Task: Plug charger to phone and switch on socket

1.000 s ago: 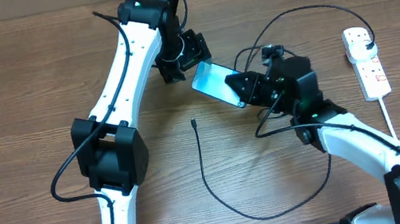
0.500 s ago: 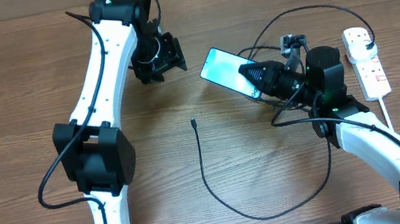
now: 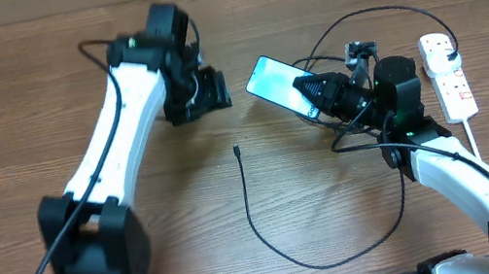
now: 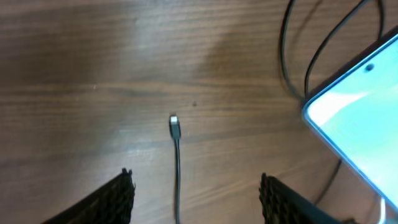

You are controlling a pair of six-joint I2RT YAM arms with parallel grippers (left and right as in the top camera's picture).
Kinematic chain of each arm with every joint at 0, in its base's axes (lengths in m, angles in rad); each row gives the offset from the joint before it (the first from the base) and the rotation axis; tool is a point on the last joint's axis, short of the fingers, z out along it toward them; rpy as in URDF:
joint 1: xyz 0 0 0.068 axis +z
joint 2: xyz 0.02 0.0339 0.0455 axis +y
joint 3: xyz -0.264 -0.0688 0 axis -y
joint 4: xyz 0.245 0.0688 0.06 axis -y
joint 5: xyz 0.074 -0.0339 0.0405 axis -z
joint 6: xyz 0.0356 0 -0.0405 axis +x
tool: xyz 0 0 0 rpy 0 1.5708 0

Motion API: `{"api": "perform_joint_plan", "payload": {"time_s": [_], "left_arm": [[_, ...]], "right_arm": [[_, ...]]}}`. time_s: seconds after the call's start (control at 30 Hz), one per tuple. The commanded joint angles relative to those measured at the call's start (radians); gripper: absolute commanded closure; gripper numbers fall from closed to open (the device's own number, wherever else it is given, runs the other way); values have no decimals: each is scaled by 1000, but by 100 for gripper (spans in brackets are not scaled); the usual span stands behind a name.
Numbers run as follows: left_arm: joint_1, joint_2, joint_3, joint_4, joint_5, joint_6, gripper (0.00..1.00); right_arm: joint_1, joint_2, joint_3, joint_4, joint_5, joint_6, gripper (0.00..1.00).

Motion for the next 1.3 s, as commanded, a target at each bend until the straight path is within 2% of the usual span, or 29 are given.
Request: {"api": "perform_joint_plan", "payload": {"time_s": [0.0,0.07,0.17,0.2,0.23,0.3,0.4,0.5,0.6,0.73,0.83,1.03,1.13,1.27], "left_arm": [[0,-132,-177,146,82,30,29],[0,-181,-268,293,156,-9,26],[6,-219,-360,512,230,-108,17],[10,-219,-375,577,261,-131,11],[19,-219,-390,660,310,-148,0],[38,-211,-410,816,386,-211,0],[61,-200,-414,959,389,-306,0],[63,-192,-414,1026,370,-306,1],[60,-192,-415,1014,312,-311,1],[54,-184,-420,1015,259,-423,1],[54,-158,-420,1073,282,-486,0],[40,-77,-420,1237,345,-606,0],[24,-36,-420,1313,373,-622,0],[0,-9,-420,1337,351,-663,0]], "right_arm": [[3,-35,47,15,5,9,96],[2,-35,47,14,19,23,96],[0,-35,47,17,60,138,96],[-3,-35,47,26,72,186,96],[-5,-34,47,40,78,216,96],[-10,-29,47,71,89,269,96],[-12,-17,47,103,114,353,96],[-11,11,47,128,143,468,96],[-11,57,47,208,150,597,96],[0,129,47,377,158,716,96],[13,177,47,459,169,770,96],[48,241,47,551,200,792,96],[71,261,47,592,251,792,96],[82,265,48,598,296,788,96]]}}
